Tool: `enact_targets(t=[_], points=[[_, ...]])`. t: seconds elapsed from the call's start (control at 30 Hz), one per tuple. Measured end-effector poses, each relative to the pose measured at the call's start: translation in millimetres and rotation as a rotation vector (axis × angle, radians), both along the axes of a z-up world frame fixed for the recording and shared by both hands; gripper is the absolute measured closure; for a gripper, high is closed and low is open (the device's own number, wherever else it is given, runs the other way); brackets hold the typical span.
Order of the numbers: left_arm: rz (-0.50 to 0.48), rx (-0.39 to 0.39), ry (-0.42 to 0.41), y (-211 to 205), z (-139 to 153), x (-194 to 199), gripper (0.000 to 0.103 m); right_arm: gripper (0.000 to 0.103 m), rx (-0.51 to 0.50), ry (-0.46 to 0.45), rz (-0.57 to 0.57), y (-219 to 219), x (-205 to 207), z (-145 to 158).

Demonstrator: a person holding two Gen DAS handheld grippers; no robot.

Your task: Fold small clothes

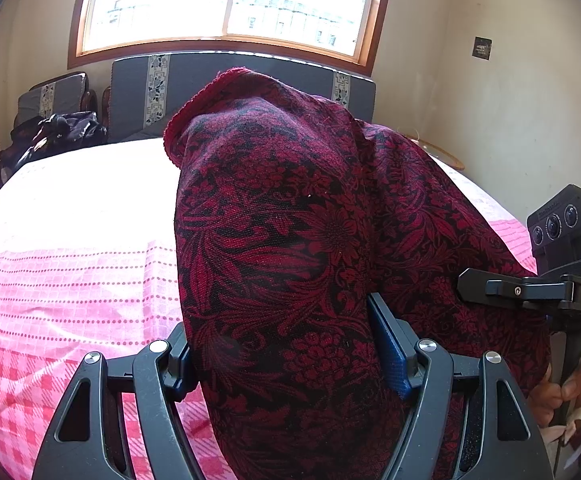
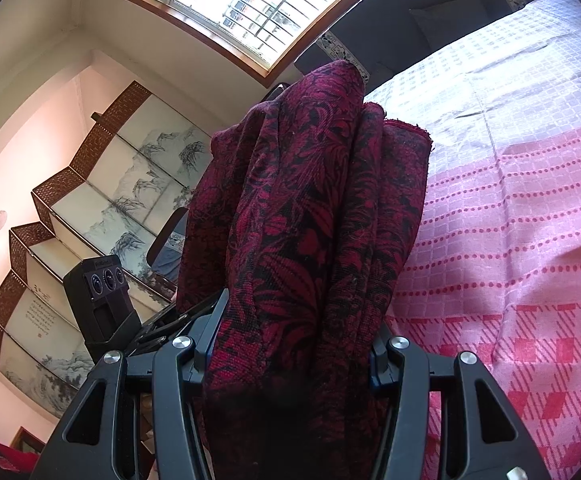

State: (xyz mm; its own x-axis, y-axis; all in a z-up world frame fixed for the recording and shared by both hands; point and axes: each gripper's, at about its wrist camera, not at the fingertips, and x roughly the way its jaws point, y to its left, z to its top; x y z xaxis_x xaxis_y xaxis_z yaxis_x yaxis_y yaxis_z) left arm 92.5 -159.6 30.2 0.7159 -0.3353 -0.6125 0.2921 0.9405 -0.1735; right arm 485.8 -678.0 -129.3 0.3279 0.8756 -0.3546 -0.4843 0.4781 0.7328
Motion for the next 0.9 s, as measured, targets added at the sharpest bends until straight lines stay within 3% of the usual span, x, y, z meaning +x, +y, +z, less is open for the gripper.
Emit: enact_targets(t=[0.9], points=[[-0.003, 0.001, 0.013, 0.5, -7.5, 1.0, 0.031, 0.053, -0.047, 0.003, -0.008, 2.2, 5.0, 5.5]])
